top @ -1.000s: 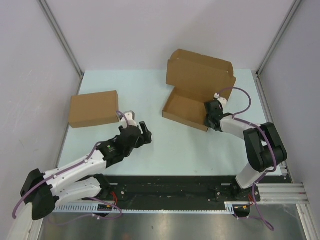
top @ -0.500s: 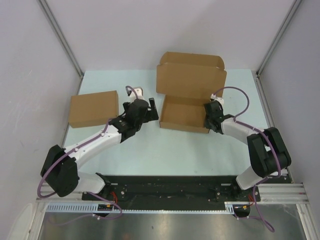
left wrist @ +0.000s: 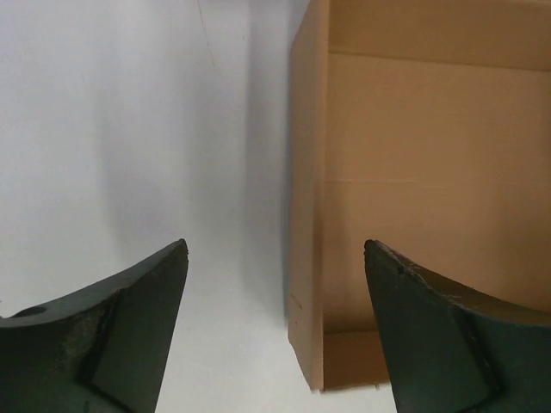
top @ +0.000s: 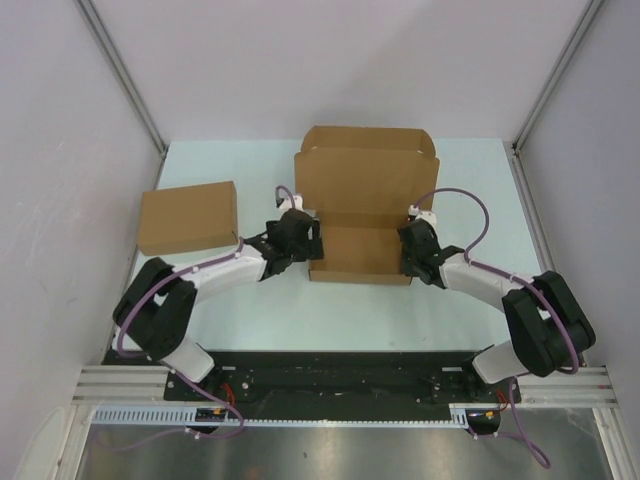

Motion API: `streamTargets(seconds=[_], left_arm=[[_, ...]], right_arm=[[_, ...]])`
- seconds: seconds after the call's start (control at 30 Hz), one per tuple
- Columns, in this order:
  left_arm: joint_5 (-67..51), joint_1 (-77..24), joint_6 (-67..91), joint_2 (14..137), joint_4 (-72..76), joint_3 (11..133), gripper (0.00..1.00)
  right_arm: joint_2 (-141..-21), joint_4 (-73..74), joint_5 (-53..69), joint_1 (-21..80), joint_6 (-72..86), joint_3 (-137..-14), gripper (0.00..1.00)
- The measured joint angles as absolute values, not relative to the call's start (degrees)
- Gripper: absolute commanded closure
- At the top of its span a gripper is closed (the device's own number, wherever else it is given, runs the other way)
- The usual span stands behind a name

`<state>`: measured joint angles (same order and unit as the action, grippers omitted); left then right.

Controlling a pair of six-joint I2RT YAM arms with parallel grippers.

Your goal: Fold the paper box

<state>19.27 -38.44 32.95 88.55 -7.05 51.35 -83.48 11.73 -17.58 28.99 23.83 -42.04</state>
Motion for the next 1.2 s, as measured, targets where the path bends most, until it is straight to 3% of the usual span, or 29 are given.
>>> streamTargets(seconds=[0.07, 0.17, 0.3, 0.43, 0.63, 0.73, 0.8, 0.97, 1.03, 1.13, 1.2], left_arm=[[19.27, -38.44, 33.04, 92.03, -7.46, 52.40, 0.33], [19.27, -38.44, 33.30, 94.50, -7.62, 52.51, 0.47], [19.49, -38.44, 33.10, 94.63, -7.07, 52.51, 0.52], [19.97, -38.44, 32.99, 94.65, -6.98, 52.56, 0.48], [20.88, -38.44, 32.77, 94.65, -6.98, 53.93, 0.39], [21.23, -38.44, 32.49, 94.65, -6.87, 54.41, 0.41], [21.32, -38.44, 32.47, 94.65, -6.85, 54.46, 0.43], [20.75, -38.44, 32.25, 94.65, -5.80, 54.43, 0.64], [20.12, -38.44, 31.90, 94.67, -4.86, 54.46, 0.81], [18.83, -38.44, 31.42, 95.18, -3.84, 54.46, 0.98], [18.61, -38.46, 30.92, 95.48, -3.49, 54.46, 1.00]], right_arm=[[-83.00, 12.08, -17.72, 29.61, 24.32, -41.80, 0.44], [-81.62, 12.53, -18.24, 30.35, 24.80, -41.69, 0.33], [-77.19, 12.93, -19.70, 30.76, 25.30, -41.56, 0.29], [-74.15, 11.81, -20.34, 29.34, 25.45, -41.58, 0.31], [-77.97, 8.82, -18.04, 23.53, 25.36, -41.87, 0.39], [-80.71, 7.77, -16.93, 23.49, 24.71, -42.89, 0.48], [-81.89, 6.96, -16.16, 23.51, 24.32, -43.64, 0.60], [-83.66, 4.69, -15.20, 23.53, 23.14, -45.17, 0.73], [-84.64, 4.12, -14.90, 23.68, 22.83, -45.74, 0.76], [-86.15, 3.88, -14.72, 24.25, 22.37, -46.24, 0.83], [-86.91, 3.84, -15.09, 24.95, 21.93, -46.28, 0.85]])
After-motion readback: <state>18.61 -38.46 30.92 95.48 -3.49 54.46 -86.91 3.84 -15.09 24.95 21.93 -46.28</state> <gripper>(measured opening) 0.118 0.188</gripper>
